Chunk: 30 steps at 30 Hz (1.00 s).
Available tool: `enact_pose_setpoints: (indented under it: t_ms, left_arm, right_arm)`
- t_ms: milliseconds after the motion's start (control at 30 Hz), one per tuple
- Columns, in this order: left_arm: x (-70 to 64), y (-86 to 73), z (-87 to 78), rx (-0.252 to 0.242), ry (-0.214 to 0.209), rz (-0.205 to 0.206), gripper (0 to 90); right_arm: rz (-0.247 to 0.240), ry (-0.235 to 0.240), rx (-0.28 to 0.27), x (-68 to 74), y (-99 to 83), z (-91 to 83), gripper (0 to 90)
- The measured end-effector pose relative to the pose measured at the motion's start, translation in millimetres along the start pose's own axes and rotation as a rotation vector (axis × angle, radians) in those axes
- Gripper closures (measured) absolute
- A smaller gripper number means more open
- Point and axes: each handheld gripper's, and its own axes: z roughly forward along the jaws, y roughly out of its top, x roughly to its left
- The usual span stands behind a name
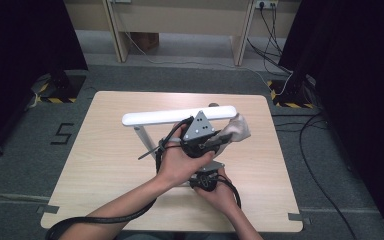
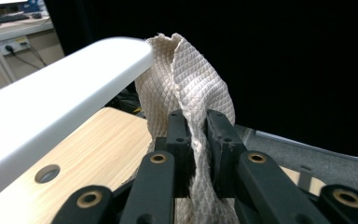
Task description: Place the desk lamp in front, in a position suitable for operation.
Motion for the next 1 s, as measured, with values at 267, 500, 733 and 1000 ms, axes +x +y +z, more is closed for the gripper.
enact_pose_setpoints:
  t_ms: [267,500,733,1000]
  left_arm:
    - [6.8,-4.5,6.2,0.022,0.026,-0.020,80.4]
    - [6.5,-5.1,5.8,0.018,0.038,-0.013,80.5]
    - [4.5,-10.6,5.1,0.029,0.061,-0.016,80.7]
    - [4.6,-9.4,0.7,0.001,0.096,-0.017,80.7]
  right_arm:
    - [-0.002,0.000,0.003,-0.1,0.1,-0.1,65.0]
    - [-0.002,0.000,0.002,-0.1,0.1,-0.1,65.0]
    - [-0.002,0.000,0.003,0.0,0.1,-0.1,64.9]
    - [-0.001,-0.001,0.002,0.0,0.1,0.0,65.0]
